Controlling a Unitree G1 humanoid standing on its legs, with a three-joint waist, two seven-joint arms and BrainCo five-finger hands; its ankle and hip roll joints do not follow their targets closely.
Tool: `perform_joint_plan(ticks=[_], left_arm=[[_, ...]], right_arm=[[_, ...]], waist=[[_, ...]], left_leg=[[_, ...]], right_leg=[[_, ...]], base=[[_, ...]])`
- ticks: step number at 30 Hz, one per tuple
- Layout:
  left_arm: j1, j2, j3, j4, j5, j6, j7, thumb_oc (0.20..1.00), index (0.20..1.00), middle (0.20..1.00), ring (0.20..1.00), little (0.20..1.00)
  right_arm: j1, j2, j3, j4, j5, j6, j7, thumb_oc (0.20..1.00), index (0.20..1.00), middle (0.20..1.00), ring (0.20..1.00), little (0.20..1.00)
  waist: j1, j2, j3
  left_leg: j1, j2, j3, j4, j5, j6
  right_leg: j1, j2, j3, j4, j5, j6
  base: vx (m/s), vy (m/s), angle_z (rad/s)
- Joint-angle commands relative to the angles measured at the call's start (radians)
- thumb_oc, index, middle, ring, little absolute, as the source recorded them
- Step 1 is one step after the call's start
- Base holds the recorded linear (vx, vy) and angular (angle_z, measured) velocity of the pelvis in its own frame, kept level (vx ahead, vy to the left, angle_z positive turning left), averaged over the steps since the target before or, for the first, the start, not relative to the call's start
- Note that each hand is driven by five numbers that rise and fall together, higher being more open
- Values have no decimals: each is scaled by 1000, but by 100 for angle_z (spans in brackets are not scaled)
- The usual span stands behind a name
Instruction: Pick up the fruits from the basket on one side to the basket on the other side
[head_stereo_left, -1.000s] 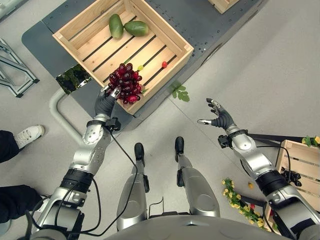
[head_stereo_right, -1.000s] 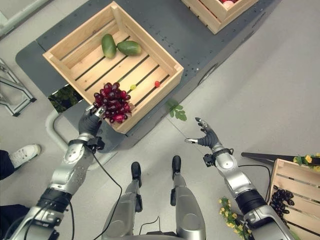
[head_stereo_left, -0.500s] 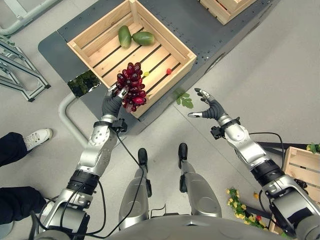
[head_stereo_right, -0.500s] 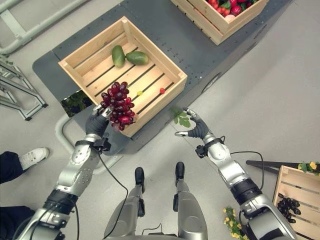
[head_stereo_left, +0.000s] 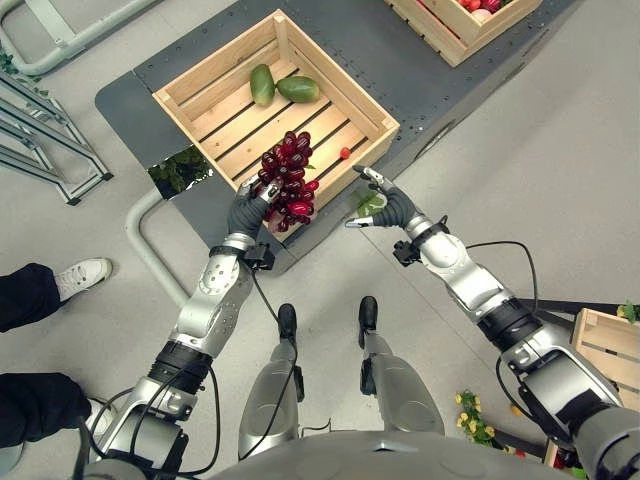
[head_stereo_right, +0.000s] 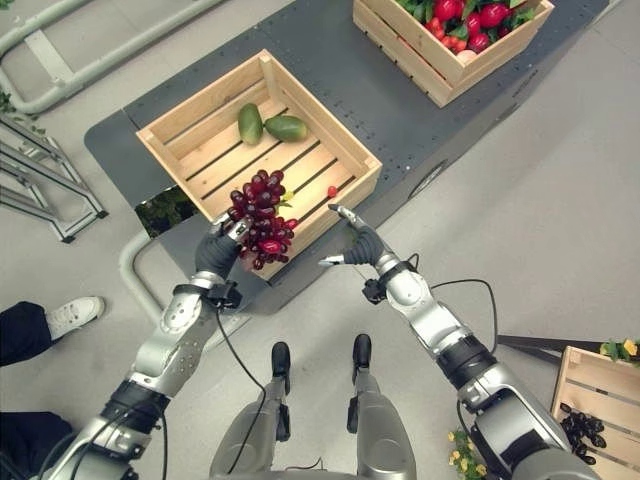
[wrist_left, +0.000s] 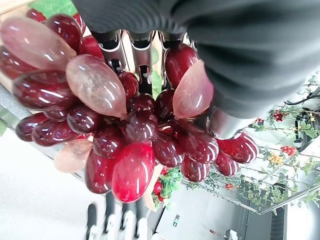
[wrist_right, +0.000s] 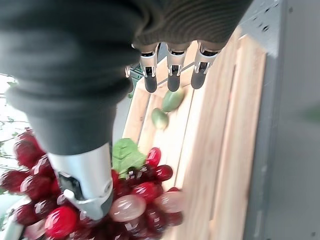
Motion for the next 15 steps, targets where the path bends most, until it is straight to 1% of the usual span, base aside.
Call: perform_joint_plan(ticks=[1, 6, 15], left_arm=[[-73, -5, -34, -76, 44, -59, -20, 200, 200, 200, 200, 200], [-89, -7, -47, -93, 48, -62, -13, 200, 200, 200, 200, 200], [-102, 7, -46, -140, 32, -71, -13, 200, 200, 200, 200, 200]], right_arm=[[-54, 45, 23, 26, -1, -31, -13, 1000, 1000, 1000, 1000, 1000], [-93, 66, 44, 23, 14, -31, -15, 1000, 1000, 1000, 1000, 1000], [-116, 79, 53, 22, 32, -25, -15, 1000, 1000, 1000, 1000, 1000]], waist=[[17, -34, -76], [23, -38, -82], [31, -40, -94]], left_leg=[[-3, -66, -29, 0, -90, 33], [-5, -65, -32, 0, -90, 32], [5, -66, -32, 0, -93, 30]], right_leg=[[9, -43, 0, 16, -72, 104], [9, -42, -2, 14, -72, 104], [21, -46, -9, 14, -73, 106]], base=[[0, 0, 0], [2, -5, 3], [3, -1, 2]])
